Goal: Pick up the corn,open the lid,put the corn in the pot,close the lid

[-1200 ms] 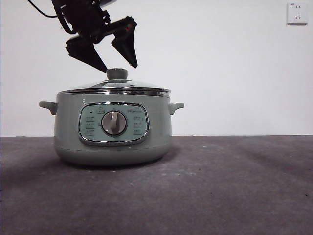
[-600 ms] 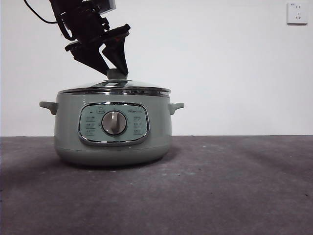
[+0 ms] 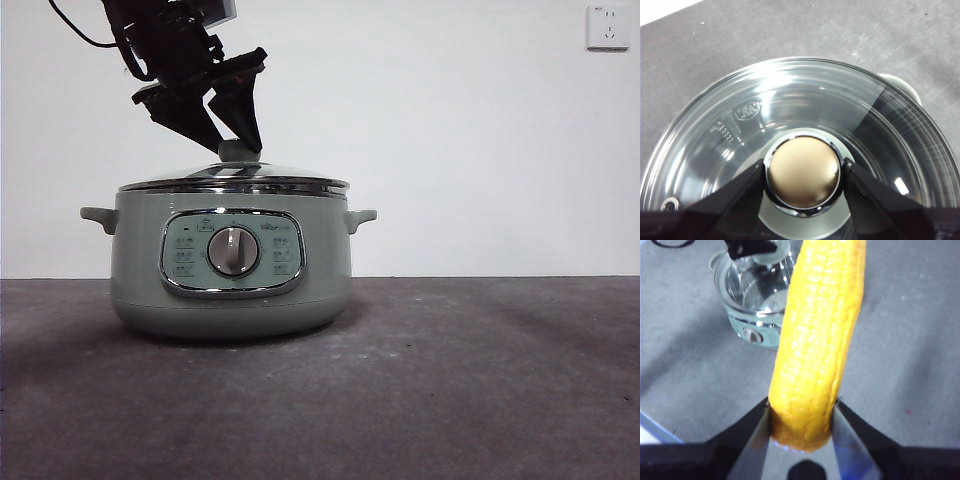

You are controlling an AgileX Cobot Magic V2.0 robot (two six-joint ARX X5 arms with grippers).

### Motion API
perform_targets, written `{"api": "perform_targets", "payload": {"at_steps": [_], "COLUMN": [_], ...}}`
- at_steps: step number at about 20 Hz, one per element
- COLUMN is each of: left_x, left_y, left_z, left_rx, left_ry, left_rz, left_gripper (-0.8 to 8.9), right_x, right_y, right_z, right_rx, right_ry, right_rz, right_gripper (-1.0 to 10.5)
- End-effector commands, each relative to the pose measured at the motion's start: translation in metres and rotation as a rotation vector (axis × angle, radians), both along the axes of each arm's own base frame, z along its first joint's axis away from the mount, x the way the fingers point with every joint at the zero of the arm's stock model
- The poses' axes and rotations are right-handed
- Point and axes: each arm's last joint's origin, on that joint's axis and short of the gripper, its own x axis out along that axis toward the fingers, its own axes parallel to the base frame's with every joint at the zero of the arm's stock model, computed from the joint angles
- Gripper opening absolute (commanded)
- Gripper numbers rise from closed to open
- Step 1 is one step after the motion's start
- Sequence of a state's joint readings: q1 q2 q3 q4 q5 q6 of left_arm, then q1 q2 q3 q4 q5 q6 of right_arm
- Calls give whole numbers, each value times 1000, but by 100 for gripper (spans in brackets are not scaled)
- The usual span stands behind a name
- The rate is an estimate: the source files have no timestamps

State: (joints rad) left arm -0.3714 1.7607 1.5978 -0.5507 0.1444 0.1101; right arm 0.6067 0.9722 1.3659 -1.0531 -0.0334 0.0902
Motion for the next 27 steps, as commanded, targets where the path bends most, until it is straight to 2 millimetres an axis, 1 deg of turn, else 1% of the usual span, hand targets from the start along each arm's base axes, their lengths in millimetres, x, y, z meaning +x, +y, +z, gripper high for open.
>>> {"api": "perform_targets", "payload": {"at_steps": [1,5,7,9,12,14,16,18,19,21,23,25,27], "left_x": [-15,-43,-61,-82,-114,-134,-155,-177,-187,-208,-224,-239,-253], "left_y": [6,31,51,73,104,123,136,141,144,147,147,146,145], "left_z": [33,77,97,113,127,135,140,140,137,123,106,91,82], "left_rx": [-70,-151,-200,-191,-166,-175,-165,-178,-176,-173,-171,-172,-175], "left_ry": [-79,-180,-201,-219,-220,-220,-235,-260,-266,-265,-252,-244,-238], "left_rz": [6,29,48,95,158,164,188,203,218,244,254,257,259], "left_gripper": [-8,-8,-8,-8,-8,-8,-8,-8,-8,-8,-8,-8,-8], "right_x": [2,11,19,30,53,72,92,113,124,146,168,192,215], "right_y": [2,8,14,22,40,54,69,85,92,108,124,141,157], "right_z": [1,0,2,1,-4,-6,-2,3,5,9,7,-2,-20], "right_rx": [-3,-14,8,35,64,45,45,39,30,8,2,-14,-35], "right_ry": [-17,-34,-64,-82,-73,-56,-36,-15,-2,21,55,84,125], "right_rz": [9,24,27,46,98,131,164,185,187,217,240,240,239], "right_gripper": [-11,-11,-11,-12,-12,-12,-12,-12,-12,-12,-12,-12,-13]}}
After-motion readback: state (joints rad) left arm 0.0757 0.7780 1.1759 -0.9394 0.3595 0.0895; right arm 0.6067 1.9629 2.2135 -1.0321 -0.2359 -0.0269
